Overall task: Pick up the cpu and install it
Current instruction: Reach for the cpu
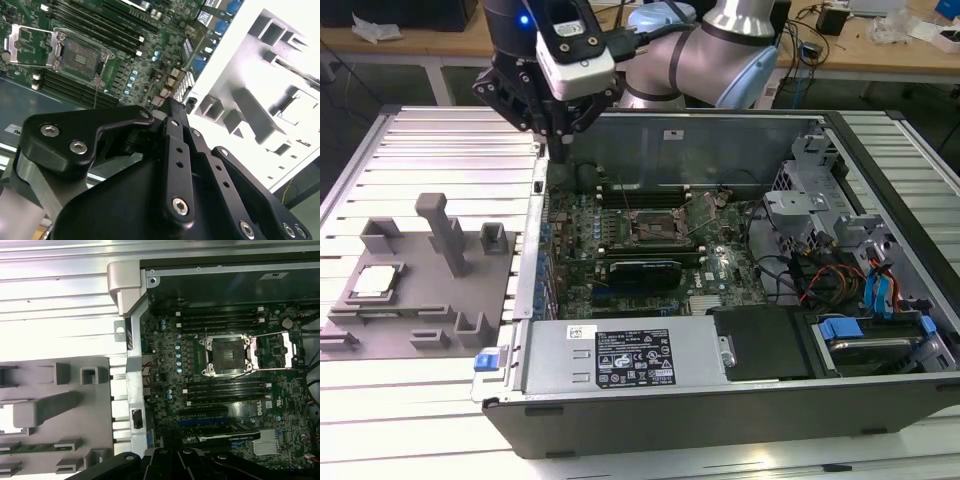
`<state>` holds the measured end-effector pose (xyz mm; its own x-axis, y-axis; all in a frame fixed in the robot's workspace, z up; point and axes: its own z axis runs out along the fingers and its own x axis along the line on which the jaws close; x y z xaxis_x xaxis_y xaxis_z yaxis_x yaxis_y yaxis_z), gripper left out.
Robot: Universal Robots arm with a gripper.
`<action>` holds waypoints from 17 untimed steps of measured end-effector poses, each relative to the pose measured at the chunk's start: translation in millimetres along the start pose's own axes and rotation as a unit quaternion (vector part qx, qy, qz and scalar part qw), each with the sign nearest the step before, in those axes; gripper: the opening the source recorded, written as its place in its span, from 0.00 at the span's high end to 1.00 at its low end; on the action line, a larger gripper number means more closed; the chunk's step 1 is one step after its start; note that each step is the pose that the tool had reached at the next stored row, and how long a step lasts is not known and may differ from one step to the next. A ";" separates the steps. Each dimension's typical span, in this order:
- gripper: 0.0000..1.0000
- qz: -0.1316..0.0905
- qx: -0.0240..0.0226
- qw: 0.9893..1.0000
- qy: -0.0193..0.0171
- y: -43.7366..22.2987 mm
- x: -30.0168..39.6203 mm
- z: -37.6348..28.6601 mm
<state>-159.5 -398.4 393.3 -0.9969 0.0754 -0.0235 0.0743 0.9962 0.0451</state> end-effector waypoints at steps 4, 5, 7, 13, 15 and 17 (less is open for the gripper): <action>0.89 0.000 0.000 1.000 0.000 -0.2 9.9 -0.2; 0.89 0.000 0.000 1.000 0.000 -0.3 13.1 -0.4; 0.89 0.000 0.000 1.000 0.000 -0.4 17.2 -0.4; 0.89 0.000 0.000 1.000 0.000 -0.8 28.0 -0.7; 0.89 0.000 0.000 1.000 0.000 -0.9 31.9 -0.8; 0.89 0.000 0.000 1.000 0.000 -0.9 35.2 -0.9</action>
<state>-194.6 -396.7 393.3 -0.9969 0.0754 -0.0237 0.0743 0.9962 0.0451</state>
